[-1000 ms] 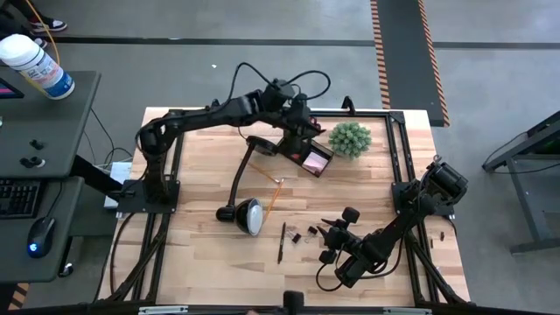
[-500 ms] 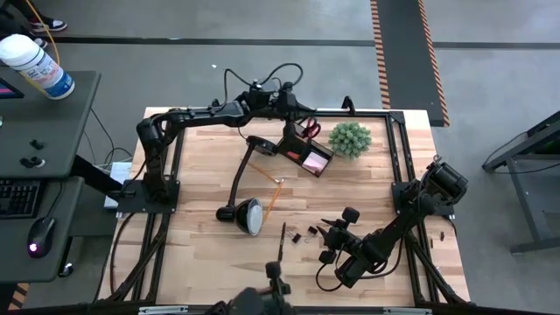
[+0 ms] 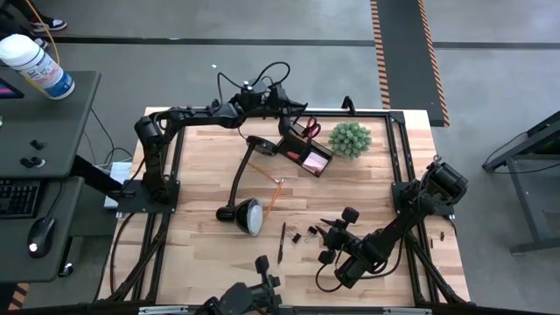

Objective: Pick and place office supplies into organizer
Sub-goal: Put the top black pen into the desk organizer, then put the bottom orange pencil into the desk organizer

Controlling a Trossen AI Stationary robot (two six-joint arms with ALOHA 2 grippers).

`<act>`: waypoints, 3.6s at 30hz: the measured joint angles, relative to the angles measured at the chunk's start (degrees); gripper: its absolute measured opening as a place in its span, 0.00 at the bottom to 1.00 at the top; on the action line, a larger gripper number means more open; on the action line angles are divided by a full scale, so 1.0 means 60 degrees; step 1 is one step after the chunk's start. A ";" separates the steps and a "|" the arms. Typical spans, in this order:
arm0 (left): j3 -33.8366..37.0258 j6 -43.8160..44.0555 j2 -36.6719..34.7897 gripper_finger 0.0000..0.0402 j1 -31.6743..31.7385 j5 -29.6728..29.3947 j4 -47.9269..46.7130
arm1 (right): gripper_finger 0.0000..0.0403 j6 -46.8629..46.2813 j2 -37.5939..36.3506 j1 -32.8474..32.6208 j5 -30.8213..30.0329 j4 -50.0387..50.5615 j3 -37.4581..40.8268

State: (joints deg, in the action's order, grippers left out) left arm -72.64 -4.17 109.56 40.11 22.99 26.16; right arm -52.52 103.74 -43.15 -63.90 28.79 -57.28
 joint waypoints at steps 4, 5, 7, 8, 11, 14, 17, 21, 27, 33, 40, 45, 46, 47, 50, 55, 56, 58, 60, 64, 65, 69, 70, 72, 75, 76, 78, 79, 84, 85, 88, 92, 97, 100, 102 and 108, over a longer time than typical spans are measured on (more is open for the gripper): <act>0.0170 0.0001 0.0029 0.07 -0.0012 0.0000 0.0035 | 0.28 0.0020 0.0000 0.0002 -0.0068 -0.0045 0.0000; 0.0228 0.0006 0.0079 0.07 -0.0006 0.0010 0.0147 | 0.28 0.0020 0.0000 0.0002 -0.0069 -0.0050 0.0000; 0.0374 0.0027 0.0183 0.07 0.0004 0.0134 0.0195 | 0.28 0.0020 0.0000 0.0002 -0.0071 -0.0068 0.0000; 0.0395 0.0024 0.0254 0.07 0.0002 0.0133 0.0211 | 0.28 0.0020 0.0000 0.0002 -0.0074 -0.0075 0.0000; 0.0408 0.0098 0.0508 0.07 0.0002 0.0188 0.0286 | 0.28 0.0052 0.0000 0.0002 -0.0120 -0.0104 0.0000; 0.0408 0.0269 0.0750 0.07 -0.0002 0.0267 0.0373 | 0.28 0.0056 0.0000 0.0000 -0.0120 -0.0104 0.0000; 0.0411 0.0520 0.0854 0.07 -0.0006 0.0352 0.0472 | 0.28 0.0056 0.0000 0.0002 -0.0118 -0.0104 0.0000; 0.0411 0.0519 0.0922 0.07 -0.0005 0.0485 0.0335 | 0.28 0.0063 0.0000 0.0002 -0.0117 -0.0104 0.0000; 0.0411 0.0086 0.0922 0.07 0.0002 0.0669 -0.0254 | 0.28 0.0089 0.0000 0.0002 -0.0131 -0.0107 0.0000; 0.0411 -0.0113 0.0922 0.09 0.0002 0.0938 -0.0366 | 0.28 0.0089 0.0000 0.0002 -0.0139 -0.0111 0.0000; 0.0411 -0.0051 0.0922 0.26 -0.0002 0.0994 -0.0463 | 0.28 0.0092 0.0000 0.0002 -0.0157 -0.0111 0.0000; 0.0411 0.0026 0.0922 0.38 0.0000 0.0994 -0.0468 | 0.28 0.0099 0.0000 0.0002 -0.0157 -0.0108 0.0000; 0.0411 0.0027 0.0912 0.40 0.0002 0.0993 -0.0469 | 0.28 0.0120 0.0000 0.0002 -0.0157 -0.0110 0.0000; 0.0411 0.0027 0.0868 0.42 0.0009 0.0990 -0.0485 | 0.28 0.0125 0.0000 0.0000 -0.0155 -0.0108 0.0000; 0.0411 0.0097 0.0511 0.44 0.0009 0.0984 -0.0532 | 0.28 0.0125 0.0000 0.0002 -0.0153 -0.0107 0.0000; 0.0404 0.0156 -0.0790 0.43 0.0002 0.1052 -0.2152 | 0.28 0.0129 0.0000 0.0002 -0.0149 -0.0107 0.0000; 0.0404 0.0052 -0.1108 0.42 -0.0012 0.1020 -0.2738 | 0.28 0.0181 0.0000 0.0002 -0.0149 -0.0107 0.0000; 0.0402 -0.0171 -0.1728 0.41 -0.0155 0.0877 -0.4005 | 0.28 0.0258 0.0000 0.0006 -0.0160 -0.0104 0.0000; 0.0400 -0.0529 -0.2306 0.40 -0.0404 0.0607 -0.5496 | 0.28 0.0277 0.0000 0.0009 -0.0230 -0.0104 0.0000; 0.0400 -0.0653 -0.2981 0.39 -0.1422 -0.1041 -0.7991 | 0.28 0.0344 0.0000 0.0066 -0.0321 -0.0100 0.0000; 0.0400 -0.0505 -0.3029 0.39 -0.1741 -0.1601 -0.8366 | 0.28 0.0344 0.0000 0.0094 -0.0324 -0.0108 0.0000; 0.0404 0.0313 -0.3036 0.38 -0.2806 -0.2930 -0.9464 | 0.28 0.0347 0.0000 0.0256 -0.0304 -0.0137 0.0000; 0.0404 0.0510 -0.2995 0.38 -0.3058 -0.3105 -0.9556 | 0.28 0.0372 0.0000 0.0293 -0.0279 -0.0135 0.0000; 0.0404 0.0727 -0.2916 0.38 -0.3508 -0.3338 -0.9724 | 0.28 0.0373 0.0000 0.0357 -0.0186 -0.0163 0.0000; 0.0404 0.0778 -0.2934 0.39 -0.4093 -0.3451 -0.9805 | 0.28 0.0369 0.0000 0.0392 -0.0073 -0.0190 0.0000; 0.0404 0.0779 -0.2936 0.39 -0.4264 -0.3449 -0.9847 | 0.28 0.0369 0.0000 0.0392 -0.0074 -0.0185 0.0000; 0.0404 0.0902 -0.2936 0.39 -0.4586 -0.3447 -0.9991 | 0.28 0.0366 0.0000 0.0392 -0.0077 -0.0191 0.0000; 0.0404 0.1026 -0.2936 0.39 -0.4756 -0.3447 -1.0051 | 0.28 0.0366 0.0000 0.0392 -0.0077 -0.0184 0.0000; 0.0829 0.1339 -0.2936 0.39 -0.5427 -0.3447 -0.9819 | 0.28 0.0614 0.0000 0.0398 -0.0298 -0.0193 0.0000; 0.0945 0.1370 -0.2936 0.39 -0.5503 -0.3447 -0.9803 | 0.28 0.0678 0.0000 0.0437 -0.0386 -0.0208 0.0000; 0.1219 0.1560 -0.2936 0.39 -0.5651 -0.3443 -0.9754 | 0.28 0.0693 0.0000 0.0529 -0.0496 -0.0224 0.0000; 0.1329 0.1446 -0.2929 0.39 -0.5620 -0.3451 -0.9509 | 0.28 0.0687 0.0000 0.0576 -0.0785 0.0066 0.0008; 0.1326 0.1638 -0.2929 0.39 -0.5616 -0.3949 -0.8559 | 0.28 0.0638 -0.0007 0.0563 -0.1501 -0.0628 0.0845; 0.1326 0.1743 -0.2929 0.39 -0.5616 -0.4169 -0.8368 | 0.28 0.0671 -0.0007 0.0591 -0.1294 -0.1882 0.1620; 0.1326 0.1760 -0.2929 0.39 -0.5601 -0.4190 -0.8187 | 0.28 0.0853 -0.0009 0.0638 -0.1349 -0.2556 0.2006; 0.1316 0.3337 -0.2843 0.39 -0.4984 -0.4349 -0.8070 | 0.28 0.1504 -0.0567 0.0978 -0.1421 -0.3614 0.2723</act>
State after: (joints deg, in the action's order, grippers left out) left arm -64.74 15.84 92.50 10.21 -3.10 -22.25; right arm -43.50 100.34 -37.28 -72.42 7.10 -40.94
